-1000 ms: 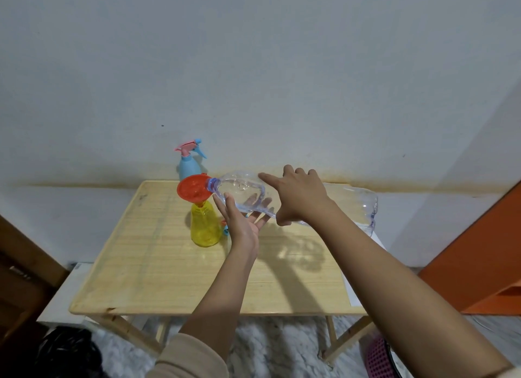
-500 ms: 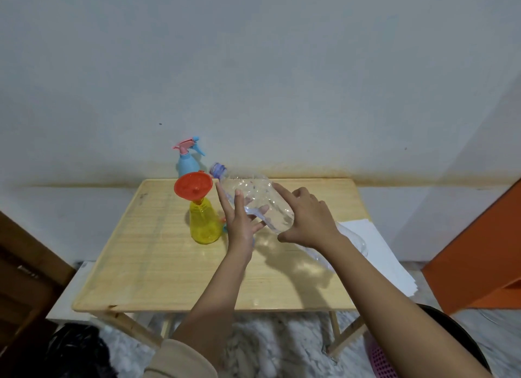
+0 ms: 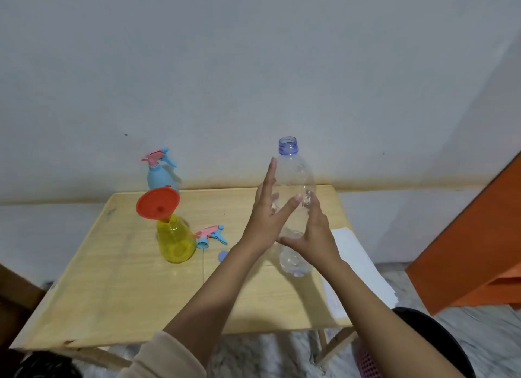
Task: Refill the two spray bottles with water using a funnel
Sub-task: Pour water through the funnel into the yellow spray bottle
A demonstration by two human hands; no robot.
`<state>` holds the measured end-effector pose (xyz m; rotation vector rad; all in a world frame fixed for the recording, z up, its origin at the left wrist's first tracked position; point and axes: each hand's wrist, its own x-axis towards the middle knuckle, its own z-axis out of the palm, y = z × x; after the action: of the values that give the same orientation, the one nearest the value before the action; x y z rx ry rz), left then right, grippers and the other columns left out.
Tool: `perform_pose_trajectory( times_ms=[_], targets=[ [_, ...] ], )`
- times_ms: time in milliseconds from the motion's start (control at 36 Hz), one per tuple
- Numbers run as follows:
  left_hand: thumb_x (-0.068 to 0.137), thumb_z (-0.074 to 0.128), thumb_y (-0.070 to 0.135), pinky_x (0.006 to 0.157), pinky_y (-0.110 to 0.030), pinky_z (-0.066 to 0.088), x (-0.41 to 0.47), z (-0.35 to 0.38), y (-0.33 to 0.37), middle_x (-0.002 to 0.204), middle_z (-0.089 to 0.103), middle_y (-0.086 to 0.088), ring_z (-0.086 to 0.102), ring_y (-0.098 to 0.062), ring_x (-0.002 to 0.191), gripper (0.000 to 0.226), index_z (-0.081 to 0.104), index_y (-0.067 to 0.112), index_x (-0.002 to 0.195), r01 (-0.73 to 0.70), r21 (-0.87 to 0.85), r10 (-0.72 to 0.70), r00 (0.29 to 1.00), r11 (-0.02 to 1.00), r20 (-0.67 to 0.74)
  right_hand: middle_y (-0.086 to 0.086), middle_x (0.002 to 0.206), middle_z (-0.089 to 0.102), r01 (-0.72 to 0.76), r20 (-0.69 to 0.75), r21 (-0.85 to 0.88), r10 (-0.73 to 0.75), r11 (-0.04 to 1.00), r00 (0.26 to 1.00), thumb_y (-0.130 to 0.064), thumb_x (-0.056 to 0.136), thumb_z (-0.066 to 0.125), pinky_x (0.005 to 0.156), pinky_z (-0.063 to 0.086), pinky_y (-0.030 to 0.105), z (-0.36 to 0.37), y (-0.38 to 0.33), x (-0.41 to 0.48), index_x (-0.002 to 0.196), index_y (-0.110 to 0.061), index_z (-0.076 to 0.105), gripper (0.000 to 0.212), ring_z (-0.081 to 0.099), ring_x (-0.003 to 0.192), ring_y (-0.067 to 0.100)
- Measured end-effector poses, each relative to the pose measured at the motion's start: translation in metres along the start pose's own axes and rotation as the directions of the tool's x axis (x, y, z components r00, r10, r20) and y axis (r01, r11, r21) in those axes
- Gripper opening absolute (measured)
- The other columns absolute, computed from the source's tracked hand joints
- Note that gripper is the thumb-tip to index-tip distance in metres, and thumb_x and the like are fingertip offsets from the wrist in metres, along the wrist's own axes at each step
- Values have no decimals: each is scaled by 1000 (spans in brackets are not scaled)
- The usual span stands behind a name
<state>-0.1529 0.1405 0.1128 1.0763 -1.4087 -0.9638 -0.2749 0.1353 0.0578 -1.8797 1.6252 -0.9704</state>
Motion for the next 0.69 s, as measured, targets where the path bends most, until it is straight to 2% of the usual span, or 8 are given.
perform_pose_trajectory(
  times_ms=[111, 167, 222, 306, 389, 472, 583, 694],
  targets=[
    [87, 66, 34, 107, -29, 35, 14, 10, -1, 130, 31, 27, 40, -6, 126, 77, 14, 72, 129, 7, 41, -9, 999, 999, 53, -3, 152, 24, -35, -34, 31, 37, 999, 999, -37, 61, 85, 98, 41, 34, 1, 7, 15, 148, -18, 8, 117, 35, 133, 23],
    [88, 63, 36, 106, -28, 34, 22, 12, -5, 126, 30, 33, 37, 9, 121, 74, 14, 72, 130, -7, 70, 3, 998, 998, 57, -1, 151, 26, -47, -27, 33, 48, 998, 999, -38, 61, 85, 97, 42, 35, 2, 10, 23, 148, -17, 7, 118, 35, 133, 22],
    [90, 58, 38, 107, -26, 31, 28, 13, -9, 127, 29, 33, 32, 20, 118, 70, 12, 71, 131, -26, 97, 20, 998, 995, 64, -2, 152, 27, -55, -18, 22, 56, 998, 998, -39, 61, 85, 96, 43, 37, 2, 15, 31, 147, -18, 7, 118, 34, 134, 22],
    [90, 54, 40, 105, -23, 29, 33, 17, -13, 130, 28, 32, 28, 24, 118, 67, 10, 70, 130, -28, 112, 20, 997, 993, 74, -3, 152, 25, -66, 2, 28, 66, 997, 998, -38, 61, 85, 96, 43, 39, 2, 23, 38, 146, -20, 6, 117, 33, 135, 21],
    [92, 55, 37, 105, -24, 28, 34, 21, -19, 138, 29, 16, 24, 26, 120, 66, 11, 67, 131, -20, 114, 10, 996, 993, 83, -3, 152, 21, -64, 22, 46, 63, 997, 998, -36, 62, 84, 100, 43, 43, 2, 32, 41, 147, -20, 6, 116, 31, 136, 21],
    [91, 55, 38, 109, -28, 29, 32, 25, -24, 137, 28, 18, 25, 21, 124, 66, 12, 72, 129, -4, 117, -7, 996, 993, 88, -4, 153, 18, -64, 27, 87, 62, 994, 998, -33, 63, 84, 103, 42, 44, 4, 39, 40, 146, -21, 6, 115, 30, 137, 21],
    [93, 56, 35, 109, -36, 32, 28, 31, -22, 126, 25, 36, 33, -2, 129, 68, 12, 79, 121, 30, 118, -41, 995, 993, 92, -3, 148, 23, -69, 9, 140, 68, 988, 998, -31, 63, 83, 105, 40, 42, 4, 43, 37, 144, -19, 10, 110, 32, 135, 20],
    [92, 58, 34, 107, -36, 34, 25, 34, -21, 125, 27, 36, 35, -7, 130, 68, 14, 76, 123, 32, 108, -42, 994, 994, 97, -8, 146, 22, -65, 5, 188, 65, 980, 998, -27, 63, 84, 107, 37, 42, 3, 47, 33, 143, -21, 12, 108, 32, 135, 21]
  ],
)
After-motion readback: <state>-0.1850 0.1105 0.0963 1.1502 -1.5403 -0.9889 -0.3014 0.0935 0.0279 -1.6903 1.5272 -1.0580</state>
